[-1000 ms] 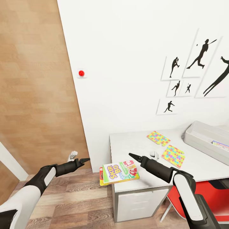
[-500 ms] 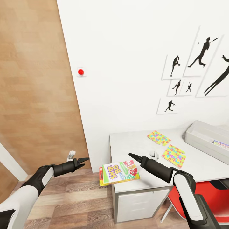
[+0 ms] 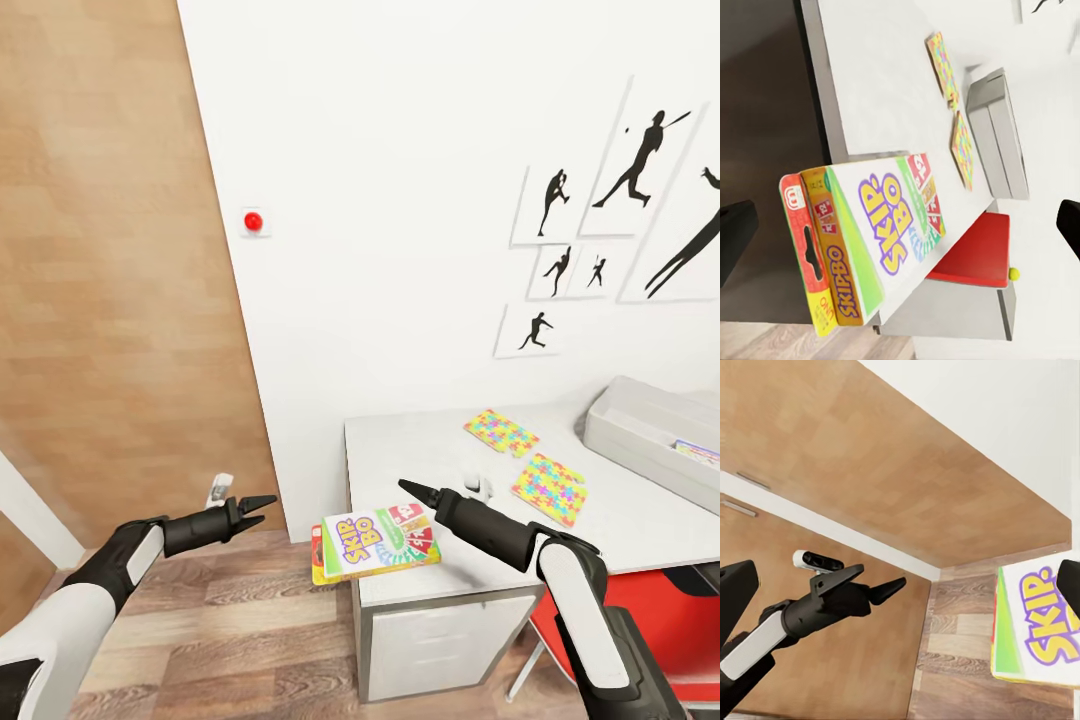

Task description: Put all the toys in the child's room - the three board games (two on the bed and one on the table), the two jigsaw puzzles on the table, and the tennis ball on the table - inside the toy box on the table in the child's room.

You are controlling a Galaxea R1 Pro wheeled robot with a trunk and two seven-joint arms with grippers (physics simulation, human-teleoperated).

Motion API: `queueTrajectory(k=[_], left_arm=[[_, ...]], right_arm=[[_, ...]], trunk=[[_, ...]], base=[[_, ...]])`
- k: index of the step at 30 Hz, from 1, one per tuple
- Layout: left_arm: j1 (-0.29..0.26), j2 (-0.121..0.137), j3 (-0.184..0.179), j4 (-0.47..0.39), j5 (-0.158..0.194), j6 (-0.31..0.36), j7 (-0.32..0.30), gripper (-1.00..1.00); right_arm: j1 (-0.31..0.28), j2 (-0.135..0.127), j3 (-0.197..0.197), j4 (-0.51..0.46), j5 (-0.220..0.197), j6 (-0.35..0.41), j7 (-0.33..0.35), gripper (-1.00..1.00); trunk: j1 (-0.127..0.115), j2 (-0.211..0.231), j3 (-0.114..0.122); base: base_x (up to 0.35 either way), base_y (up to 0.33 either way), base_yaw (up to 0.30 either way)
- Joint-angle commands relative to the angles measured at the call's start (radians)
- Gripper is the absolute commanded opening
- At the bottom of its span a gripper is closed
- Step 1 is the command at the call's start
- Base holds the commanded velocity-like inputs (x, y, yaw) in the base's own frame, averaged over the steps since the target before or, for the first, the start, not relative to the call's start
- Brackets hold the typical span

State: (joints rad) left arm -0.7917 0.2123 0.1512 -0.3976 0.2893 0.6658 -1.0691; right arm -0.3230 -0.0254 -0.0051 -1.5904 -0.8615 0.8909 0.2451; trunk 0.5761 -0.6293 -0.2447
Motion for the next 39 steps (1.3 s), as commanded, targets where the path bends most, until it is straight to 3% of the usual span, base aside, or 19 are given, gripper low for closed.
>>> queueTrajectory(k=[1, 4, 5, 8, 10, 15, 18, 20, 24, 39], left_arm=[[-0.001, 0.0, 0.001, 0.0, 0.002, 0.009, -0.011, 1.0], [-0.001, 0.001, 0.0, 0.0, 0.001, 0.01, -0.024, 1.0], [-0.001, 0.001, 0.0, 0.0, 0.001, 0.01, -0.03, 1.0], [-0.001, 0.002, 0.0, 0.0, 0.001, 0.011, -0.036, 1.0], [0.0, 0.004, 0.0, 0.0, 0.001, 0.012, -0.038, 1.0], [-0.001, 0.018, 0.0, 0.0, 0.002, 0.026, -0.041, 1.0], [0.0, 0.025, 0.0, 0.0, 0.002, 0.032, -0.043, 1.0], [0.0, 0.03, 0.001, 0.0, 0.002, 0.034, -0.057, 1.0], [-0.001, 0.031, -0.002, 0.0, -0.001, 0.035, -0.104, 1.0], [0.0, 0.021, -0.004, 0.044, -0.008, 0.025, -0.104, 1.0]], right_arm=[[-0.03, 0.011, 0.0, -0.001, 0.007, 0.03, 0.0, 1.0], [-0.114, 0.025, -0.002, 0.008, 0.008, 0.088, -0.02, 1.0], [-0.177, 0.031, -0.002, 0.02, 0.008, 0.114, -0.042, 1.0], [-0.28, 0.038, 0.0, 0.067, 0.006, 0.136, -0.107, 1.0], [-0.319, 0.043, 0.002, 0.094, 0.005, 0.141, -0.143, 1.0], [-0.452, 0.075, -0.001, 0.258, -0.001, 0.146, -0.253, 1.0], [-0.494, 0.081, -0.002, 0.366, -0.002, 0.145, -0.279, 1.0], [-0.511, 0.083, -0.003, 0.43, -0.002, 0.144, -0.29, 1.0], [-0.519, 0.083, -0.004, 0.46, -0.007, 0.144, -0.295, 1.0], [-0.518, 0.084, -0.002, 0.405, -0.011, 0.15, -0.294, 1.0]], trunk=[[0.004, -0.009, -0.005], [0.016, -0.03, -0.014], [0.02, -0.037, -0.017], [0.031, -0.058, -0.027], [0.039, -0.072, -0.033], [0.058, -0.107, -0.049], [0.069, -0.128, -0.058], [0.077, -0.142, -0.064], [0.092, -0.17, -0.077], [0.15, -0.275, -0.128]], base=[[0.0, 0.0, 0.0], [0.0, 0.0, 0.0], [0.0, 0.0, 0.0], [0.0, 0.0, 0.0], [0.0, 0.0, 0.0], [0.0, 0.0, 0.0], [0.0, 0.0, 0.0], [0.0, 0.0, 0.0], [0.0, 0.0, 0.0], [0.0, 0.0, 0.0]])
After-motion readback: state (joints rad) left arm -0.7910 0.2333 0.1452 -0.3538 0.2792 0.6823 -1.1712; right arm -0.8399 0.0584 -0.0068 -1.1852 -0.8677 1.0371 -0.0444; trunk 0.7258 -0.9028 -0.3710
